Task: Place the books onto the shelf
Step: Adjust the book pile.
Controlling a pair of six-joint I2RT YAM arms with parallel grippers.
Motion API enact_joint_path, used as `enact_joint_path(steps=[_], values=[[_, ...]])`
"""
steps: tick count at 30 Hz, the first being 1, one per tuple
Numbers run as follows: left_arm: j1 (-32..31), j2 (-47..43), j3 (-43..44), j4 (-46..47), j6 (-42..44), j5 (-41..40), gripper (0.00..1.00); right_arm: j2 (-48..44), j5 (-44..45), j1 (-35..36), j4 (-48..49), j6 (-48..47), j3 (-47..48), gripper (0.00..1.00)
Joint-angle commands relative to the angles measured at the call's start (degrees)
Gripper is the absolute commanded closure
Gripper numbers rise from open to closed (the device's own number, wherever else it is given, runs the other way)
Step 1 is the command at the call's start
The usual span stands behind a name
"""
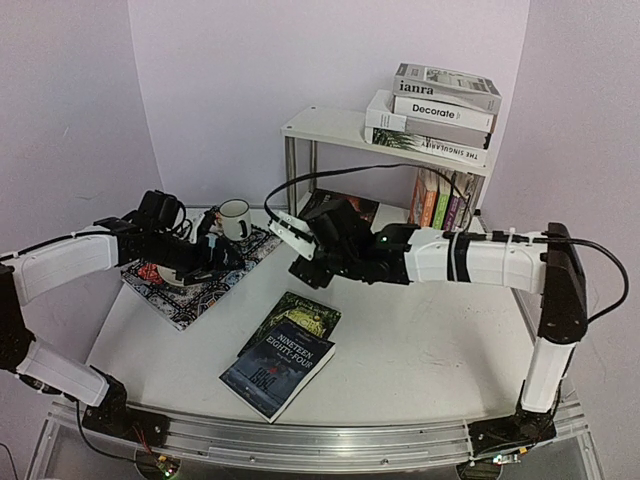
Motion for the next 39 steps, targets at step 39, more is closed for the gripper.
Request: enact_joint_path(steps=[39], values=[[-13.3, -10.47, -24.82, 12.33, -17.76, -1.62, 0.08, -14.68, -15.1, 13.28, 14.03, 93.55, -40.8, 0.16]])
